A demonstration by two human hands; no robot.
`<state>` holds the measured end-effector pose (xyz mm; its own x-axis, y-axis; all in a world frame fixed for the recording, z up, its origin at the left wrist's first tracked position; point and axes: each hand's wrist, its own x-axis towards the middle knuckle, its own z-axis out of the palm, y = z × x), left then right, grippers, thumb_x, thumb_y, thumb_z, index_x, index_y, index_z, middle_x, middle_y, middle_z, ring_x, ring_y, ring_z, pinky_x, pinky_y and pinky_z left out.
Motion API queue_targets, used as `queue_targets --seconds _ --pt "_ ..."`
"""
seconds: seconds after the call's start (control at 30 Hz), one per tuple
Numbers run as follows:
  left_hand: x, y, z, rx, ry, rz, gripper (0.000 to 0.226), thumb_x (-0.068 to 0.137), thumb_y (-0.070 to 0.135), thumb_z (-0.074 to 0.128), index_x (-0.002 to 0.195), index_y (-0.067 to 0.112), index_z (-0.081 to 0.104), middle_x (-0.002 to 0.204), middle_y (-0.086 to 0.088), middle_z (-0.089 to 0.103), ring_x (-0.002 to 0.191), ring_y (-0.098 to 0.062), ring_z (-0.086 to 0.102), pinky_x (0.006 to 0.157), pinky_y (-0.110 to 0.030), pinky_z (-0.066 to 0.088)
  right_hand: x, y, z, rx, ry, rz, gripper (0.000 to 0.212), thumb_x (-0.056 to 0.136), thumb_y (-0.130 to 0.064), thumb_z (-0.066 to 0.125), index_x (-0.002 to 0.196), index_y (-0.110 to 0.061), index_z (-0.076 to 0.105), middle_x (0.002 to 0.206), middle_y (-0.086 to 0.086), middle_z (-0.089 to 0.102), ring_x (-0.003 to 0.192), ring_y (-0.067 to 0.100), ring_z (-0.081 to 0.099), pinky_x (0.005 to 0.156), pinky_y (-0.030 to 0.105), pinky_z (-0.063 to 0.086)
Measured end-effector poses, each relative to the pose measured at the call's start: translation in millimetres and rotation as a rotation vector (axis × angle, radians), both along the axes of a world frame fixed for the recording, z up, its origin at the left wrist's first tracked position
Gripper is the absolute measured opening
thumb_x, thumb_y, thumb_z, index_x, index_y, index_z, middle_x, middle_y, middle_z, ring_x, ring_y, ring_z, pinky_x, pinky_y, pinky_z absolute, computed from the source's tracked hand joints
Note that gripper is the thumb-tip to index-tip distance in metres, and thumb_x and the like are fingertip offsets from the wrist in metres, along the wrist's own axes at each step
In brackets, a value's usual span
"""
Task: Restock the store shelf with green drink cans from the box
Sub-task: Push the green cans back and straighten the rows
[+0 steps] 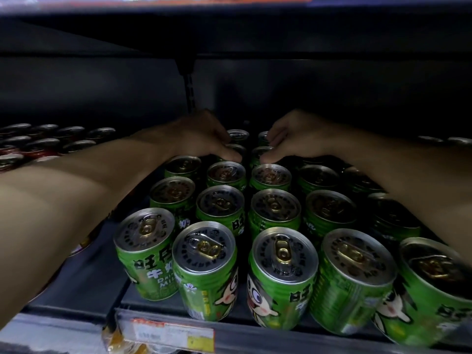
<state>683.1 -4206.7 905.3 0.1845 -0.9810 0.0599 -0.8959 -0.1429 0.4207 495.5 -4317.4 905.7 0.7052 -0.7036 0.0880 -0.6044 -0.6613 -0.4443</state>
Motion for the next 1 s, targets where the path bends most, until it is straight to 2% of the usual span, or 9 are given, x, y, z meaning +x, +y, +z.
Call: queue_targets --seconds 0.1,0.27,0.33,0.4,0.43,0.6,0.77,0.9,1.0 --pt "-1.9 2.2 -1.4 0.0 0.018 0.024 0.04 0.066 0.049 0.08 0.095 0.021 0.076 0.096 -0.001 0.074 0.098 -0.022 0.068 0.092 -0.043 0.053 -0.9 0.0 2.2 0.006 0.022 0.014 0.048 0.065 -0.04 0.088 0.105 -0.025 0.067 0.108 -0.004 0.068 0.103 0.017 0.063 0.099 0.042 0.049" --pt "-1.0 3.6 0.2 -0.013 0.043 0.046 0.044 0.063 0.054 0.081 0.092 0.021 0.077 0.094 0.0 0.075 0.095 -0.018 0.069 0.09 -0.042 0.054 -3.5 3.4 7.1 -0.004 0.069 0.023 0.045 0.069 -0.044 0.084 0.108 -0.027 0.068 0.111 -0.007 0.067 0.105 0.014 0.061 0.1 0.039 0.047" --pt "1.3 1.1 3.1 -0.036 0.066 0.032 0.043 0.069 0.056 0.077 0.094 0.022 0.077 0.094 0.004 0.074 0.09 -0.01 0.067 0.084 -0.033 0.054 -4.0 2.0 7.6 -0.012 0.048 0.037 0.035 0.073 -0.047 0.081 0.1 -0.028 0.069 0.106 -0.008 0.068 0.102 0.013 0.062 0.097 0.037 0.049" --pt "4.5 -7.7 4.5 -0.099 0.013 0.041 0.042 0.075 0.059 0.071 0.098 0.024 0.076 0.094 0.012 0.069 0.085 0.0 0.061 0.073 -0.021 0.048 -2.0 -4.9 5.8 -0.067 -0.036 0.02 0.028 0.078 -0.042 0.079 0.096 -0.022 0.071 0.098 -0.005 0.069 0.098 0.015 0.064 0.093 0.038 0.051" --pt "5.8 -13.3 2.8 -0.128 -0.024 0.044 0.044 0.077 0.059 0.068 0.1 0.023 0.074 0.096 0.013 0.068 0.086 -0.001 0.06 0.07 -0.019 0.043 -0.3 -9.2 4.1 -0.105 -0.08 -0.011 0.027 0.08 -0.038 0.078 0.097 -0.019 0.071 0.095 -0.004 0.068 0.097 0.016 0.064 0.092 0.038 0.052" --pt "11.9 -43.4 -12.7 -0.166 -0.123 0.059 0.048 0.081 0.057 0.066 0.103 0.015 0.072 0.098 0.004 0.068 0.092 -0.012 0.062 0.073 -0.023 0.042 12.6 -28.7 -1.9 -0.169 -0.046 -0.094 0.051 0.077 -0.039 0.08 0.117 -0.011 0.066 0.118 0.007 0.065 0.109 0.023 0.061 0.098 0.041 0.049" --pt "11.1 -62.9 -12.5 -0.152 -0.086 0.142 0.06 0.078 0.051 0.073 0.122 0.011 0.064 0.124 -0.004 0.064 0.114 -0.019 0.058 0.088 -0.021 0.041 21.1 -40.0 -7.9 -0.136 -0.027 -0.118 0.059 0.074 -0.038 0.083 0.122 -0.011 0.063 0.123 0.008 0.064 0.111 0.025 0.06 0.098 0.039 0.049" --pt "15.6 -68.7 -7.9 -0.122 -0.043 0.16 0.066 0.07 0.044 0.082 0.124 0.012 0.063 0.119 -0.004 0.067 0.109 -0.019 0.061 0.096 -0.032 0.048 24.9 -45.9 -9.0 -0.108 -0.035 -0.142 0.06 0.071 -0.033 0.086 0.122 -0.011 0.064 0.123 0.008 0.065 0.111 0.025 0.061 0.099 0.037 0.049" --pt "19.4 -69.8 -4.6 -0.099 -0.045 0.158 0.067 0.062 0.043 0.085 0.118 0.011 0.066 0.112 -0.003 0.069 0.104 -0.019 0.063 0.096 -0.037 0.05 25.3 -51.1 -7.3 -0.052 -0.048 -0.151 0.063 0.066 -0.034 0.089 0.12 -0.013 0.064 0.119 0.006 0.067 0.109 0.024 0.062 0.099 0.039 0.049"
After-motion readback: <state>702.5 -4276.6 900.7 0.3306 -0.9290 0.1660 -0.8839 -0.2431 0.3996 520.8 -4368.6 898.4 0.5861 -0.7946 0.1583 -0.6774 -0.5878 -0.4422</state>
